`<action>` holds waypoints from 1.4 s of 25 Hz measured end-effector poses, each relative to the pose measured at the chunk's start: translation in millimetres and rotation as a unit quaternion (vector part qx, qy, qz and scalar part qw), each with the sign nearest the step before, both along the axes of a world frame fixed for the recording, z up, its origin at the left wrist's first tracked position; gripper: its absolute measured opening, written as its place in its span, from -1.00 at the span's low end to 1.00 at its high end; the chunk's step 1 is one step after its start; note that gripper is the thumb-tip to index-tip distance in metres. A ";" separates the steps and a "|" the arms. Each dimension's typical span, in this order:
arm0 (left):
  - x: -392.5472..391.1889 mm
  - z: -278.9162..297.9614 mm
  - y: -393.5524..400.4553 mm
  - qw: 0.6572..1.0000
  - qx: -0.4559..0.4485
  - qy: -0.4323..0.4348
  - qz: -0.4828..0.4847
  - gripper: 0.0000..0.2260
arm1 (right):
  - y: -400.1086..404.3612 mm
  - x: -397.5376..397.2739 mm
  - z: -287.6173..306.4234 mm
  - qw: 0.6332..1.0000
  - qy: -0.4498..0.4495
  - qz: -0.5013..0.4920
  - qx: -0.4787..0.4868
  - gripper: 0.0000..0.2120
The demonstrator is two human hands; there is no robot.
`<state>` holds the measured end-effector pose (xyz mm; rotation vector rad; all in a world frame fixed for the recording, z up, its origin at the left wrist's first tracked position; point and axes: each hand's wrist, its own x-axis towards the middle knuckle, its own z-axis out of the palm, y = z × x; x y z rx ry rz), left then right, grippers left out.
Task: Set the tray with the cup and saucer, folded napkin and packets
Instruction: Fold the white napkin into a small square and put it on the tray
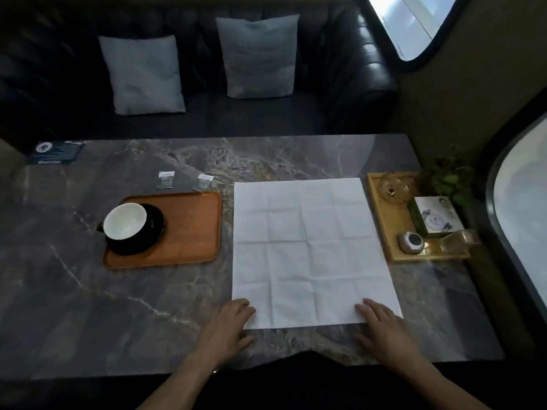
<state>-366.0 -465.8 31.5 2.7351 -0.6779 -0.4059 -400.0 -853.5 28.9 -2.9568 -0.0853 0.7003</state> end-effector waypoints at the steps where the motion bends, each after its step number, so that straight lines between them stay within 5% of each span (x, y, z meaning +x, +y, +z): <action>1: -4.7 -2.5 -3.0 1.000 0.019 -0.005 -0.010 -0.44 | -3.5 -6.6 -2.5 1.000 0.008 0.001 0.004 -0.31; 9: -36.0 -7.3 10.5 0.994 0.102 0.030 -0.016 -0.42 | -2.3 -44.4 13.8 0.998 -0.009 0.052 0.025 -0.13; 14: -58.6 -11.5 21.8 0.994 0.099 0.027 -0.030 -0.45 | 3.8 -61.0 12.1 0.991 -0.107 0.065 0.046 -0.43; 22: -73.6 -5.1 20.7 0.991 0.094 -0.078 -0.058 -0.81 | 0.4 -70.2 10.4 0.985 -0.126 0.090 0.076 -0.52; 30: -58.1 19.8 22.9 0.997 0.010 -0.053 0.058 -0.77 | -9.1 -50.7 15.0 0.993 -0.088 -0.019 0.079 -0.90; 35: -34.8 28.8 27.4 0.995 -0.041 -0.027 0.092 -0.73 | -21.9 -29.9 18.8 0.986 -0.057 -0.073 0.139 -0.96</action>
